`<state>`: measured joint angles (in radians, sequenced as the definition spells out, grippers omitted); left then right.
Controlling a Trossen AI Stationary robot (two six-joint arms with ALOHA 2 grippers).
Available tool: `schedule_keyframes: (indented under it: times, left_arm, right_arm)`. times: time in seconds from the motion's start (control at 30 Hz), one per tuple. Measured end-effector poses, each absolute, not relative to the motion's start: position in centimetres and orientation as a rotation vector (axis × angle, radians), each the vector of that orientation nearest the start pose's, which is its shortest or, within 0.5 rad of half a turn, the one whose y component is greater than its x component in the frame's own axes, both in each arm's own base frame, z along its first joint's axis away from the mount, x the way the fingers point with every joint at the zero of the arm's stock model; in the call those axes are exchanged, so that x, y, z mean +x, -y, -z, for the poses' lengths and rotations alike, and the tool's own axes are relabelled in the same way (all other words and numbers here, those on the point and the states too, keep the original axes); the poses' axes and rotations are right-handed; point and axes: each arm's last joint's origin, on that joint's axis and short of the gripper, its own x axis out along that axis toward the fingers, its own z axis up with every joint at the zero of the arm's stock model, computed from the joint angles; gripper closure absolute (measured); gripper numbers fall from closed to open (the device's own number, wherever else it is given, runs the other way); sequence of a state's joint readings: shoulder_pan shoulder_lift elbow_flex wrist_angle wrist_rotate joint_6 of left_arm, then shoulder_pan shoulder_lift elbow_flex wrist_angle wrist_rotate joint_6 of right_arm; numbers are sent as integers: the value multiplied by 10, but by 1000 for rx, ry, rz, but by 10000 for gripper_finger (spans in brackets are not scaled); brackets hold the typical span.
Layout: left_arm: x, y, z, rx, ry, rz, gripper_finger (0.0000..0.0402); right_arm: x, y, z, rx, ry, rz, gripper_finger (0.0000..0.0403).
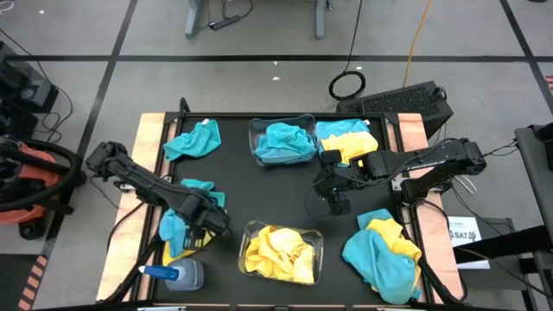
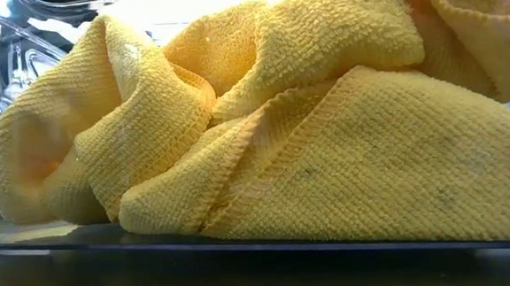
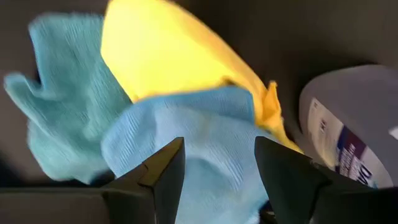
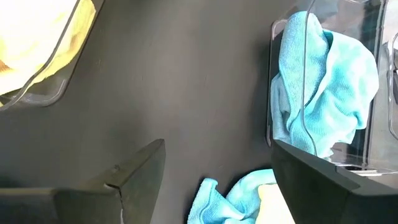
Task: Sort microfiber towel by color & place in baskets
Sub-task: Put the blue microfiber towel into the top transparent bin
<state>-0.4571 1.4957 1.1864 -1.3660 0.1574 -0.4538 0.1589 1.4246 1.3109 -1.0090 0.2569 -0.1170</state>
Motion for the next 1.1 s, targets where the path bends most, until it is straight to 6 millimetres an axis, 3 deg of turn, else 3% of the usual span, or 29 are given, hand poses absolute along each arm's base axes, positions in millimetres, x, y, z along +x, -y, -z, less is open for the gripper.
schedule_keyframes:
  times: [0.23, 0.4, 0.6, 0.77, 0.87, 0.93, 1.1]
  left_arm:
    - [184, 112, -258, -180, -1701, -21, 198]
    - [176, 114, -254, -167, -1661, -48, 159]
    - [166, 113, -233, -167, -1758, -56, 103]
    - [157, 108, -216, -162, -1842, -79, 101]
    - [154, 106, -211, -157, -1860, -92, 131]
    - [154, 106, -210, -153, -1859, -87, 173]
    - [157, 108, -210, -138, -1840, -18, 356]
  right_arm:
    - [271, -36, -310, -337, -1105, 23, 122]
    - [271, -36, -310, -337, -1103, 23, 122]
    - [271, -36, -310, -336, -1103, 24, 122]
    - [271, -36, -310, -336, -1102, 24, 122]
    - [272, -36, -311, -338, -1095, 22, 122]
    - [272, -36, -311, -341, -1095, 20, 122]
    - [272, -36, -311, -343, -1094, 23, 122]
